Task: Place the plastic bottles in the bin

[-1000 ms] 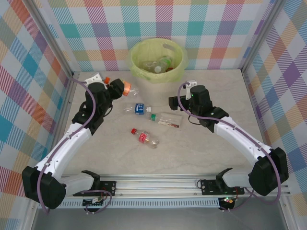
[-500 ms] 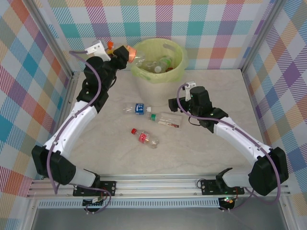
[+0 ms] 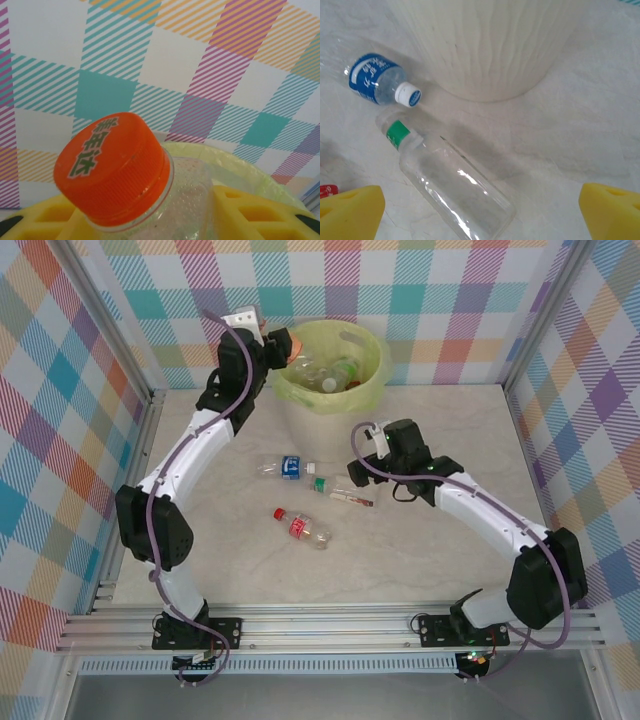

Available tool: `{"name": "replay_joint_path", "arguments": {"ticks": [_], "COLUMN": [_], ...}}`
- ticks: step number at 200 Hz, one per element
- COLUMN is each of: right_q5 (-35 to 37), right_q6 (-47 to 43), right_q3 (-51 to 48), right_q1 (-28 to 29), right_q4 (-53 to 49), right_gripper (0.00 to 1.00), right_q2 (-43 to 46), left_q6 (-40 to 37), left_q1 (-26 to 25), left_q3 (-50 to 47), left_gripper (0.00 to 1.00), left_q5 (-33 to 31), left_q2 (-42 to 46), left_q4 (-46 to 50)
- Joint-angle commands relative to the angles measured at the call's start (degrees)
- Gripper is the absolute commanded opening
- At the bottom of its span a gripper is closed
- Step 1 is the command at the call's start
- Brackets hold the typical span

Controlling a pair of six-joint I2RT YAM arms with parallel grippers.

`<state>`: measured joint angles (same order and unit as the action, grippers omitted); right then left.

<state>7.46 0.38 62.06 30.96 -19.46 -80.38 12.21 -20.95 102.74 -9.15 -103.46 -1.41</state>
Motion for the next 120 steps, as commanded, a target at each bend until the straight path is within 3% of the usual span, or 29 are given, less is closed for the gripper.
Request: {"name": "replay_joint_path", "arguments": {"ticks": [1, 29, 48, 73, 120], "right_q5": [-0.3, -2.4, -3.7, -4.9, -7.2], "right_q6": [-2.4, -5.6, -8.4, -10.3, -13.1], "right_q3": [1.1, 2.5, 4.3, 5.4, 6.3], "right_q1": [0.2, 0.2, 0.2, 0.2, 0.2], "right_q4": [-1.9, -4.7, -7.7, -9.5, -11.0], "right_gripper": [1.00, 1.00, 1.00, 1.00, 1.00], "right_q2": [-1.3, -4.3, -6.3, -8.7, -12.7], "left_q6": [-2.1, -2.0, -2.1, -1.5, 0.8], "left_q1": [-0.3, -0.3, -0.3, -0.3, -0.3], "left_q3": [2.2, 4.3, 5.0, 4.8, 3.6], "left_gripper": [0.56, 0.83, 0.94, 1.00, 1.00], "left_q5": [-1.6, -2.0, -2.1, -1.7, 1.3], "left_q2": [-0.8, -1.1, -0.4, 1.2, 4.3], "left_q4": [1.8, 6.2, 8.1, 9.9, 12.9]}}
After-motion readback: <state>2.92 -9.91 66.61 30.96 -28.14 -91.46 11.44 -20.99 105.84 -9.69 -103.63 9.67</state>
